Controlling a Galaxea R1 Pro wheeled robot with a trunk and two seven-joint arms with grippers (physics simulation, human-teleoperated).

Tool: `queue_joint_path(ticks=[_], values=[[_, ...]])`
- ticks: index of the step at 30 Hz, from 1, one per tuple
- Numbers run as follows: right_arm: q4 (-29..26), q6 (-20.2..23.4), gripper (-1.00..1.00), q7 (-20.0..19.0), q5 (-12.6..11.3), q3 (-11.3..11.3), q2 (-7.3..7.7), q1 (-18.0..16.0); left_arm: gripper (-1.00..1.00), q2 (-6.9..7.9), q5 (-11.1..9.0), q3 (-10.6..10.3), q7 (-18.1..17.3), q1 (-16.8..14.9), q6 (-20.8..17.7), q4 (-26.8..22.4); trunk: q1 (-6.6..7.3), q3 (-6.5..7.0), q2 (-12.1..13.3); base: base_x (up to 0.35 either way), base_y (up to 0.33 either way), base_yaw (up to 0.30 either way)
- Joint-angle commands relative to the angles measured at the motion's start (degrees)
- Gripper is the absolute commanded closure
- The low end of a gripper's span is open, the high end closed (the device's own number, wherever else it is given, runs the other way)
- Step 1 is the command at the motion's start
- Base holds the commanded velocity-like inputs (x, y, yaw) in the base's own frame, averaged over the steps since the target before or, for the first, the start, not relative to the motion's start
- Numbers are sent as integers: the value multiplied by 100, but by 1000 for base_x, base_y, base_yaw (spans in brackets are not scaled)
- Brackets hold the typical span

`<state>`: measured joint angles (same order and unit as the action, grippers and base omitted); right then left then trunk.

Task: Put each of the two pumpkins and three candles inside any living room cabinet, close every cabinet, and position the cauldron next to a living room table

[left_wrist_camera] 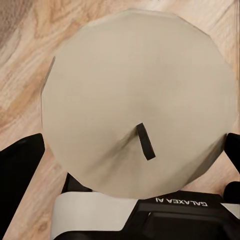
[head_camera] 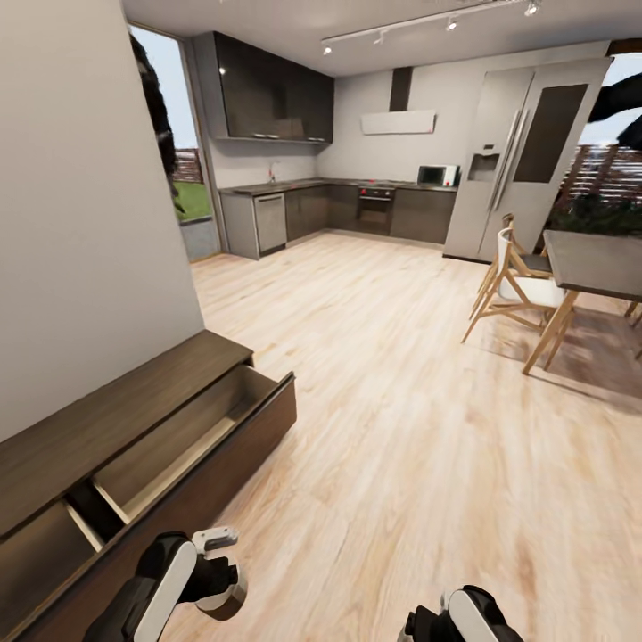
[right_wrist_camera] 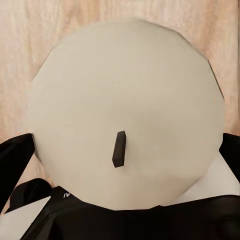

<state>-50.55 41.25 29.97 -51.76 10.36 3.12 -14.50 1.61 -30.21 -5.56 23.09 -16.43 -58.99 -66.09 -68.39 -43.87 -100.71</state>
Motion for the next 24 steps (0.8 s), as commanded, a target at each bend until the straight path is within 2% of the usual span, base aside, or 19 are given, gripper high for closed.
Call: queue_joint_path(ticks=[1, 24], values=[[0, 2, 100, 0, -1, 0, 2, 0, 100, -1, -7, 0, -5, 0, 2, 0, 0, 5, 0, 0, 0, -250], [39, -3, 100, 0, 2, -7, 5, -1, 100, -3, -2, -6, -3, 0, 2, -9, 0, 124, 0, 0, 0, -250]])
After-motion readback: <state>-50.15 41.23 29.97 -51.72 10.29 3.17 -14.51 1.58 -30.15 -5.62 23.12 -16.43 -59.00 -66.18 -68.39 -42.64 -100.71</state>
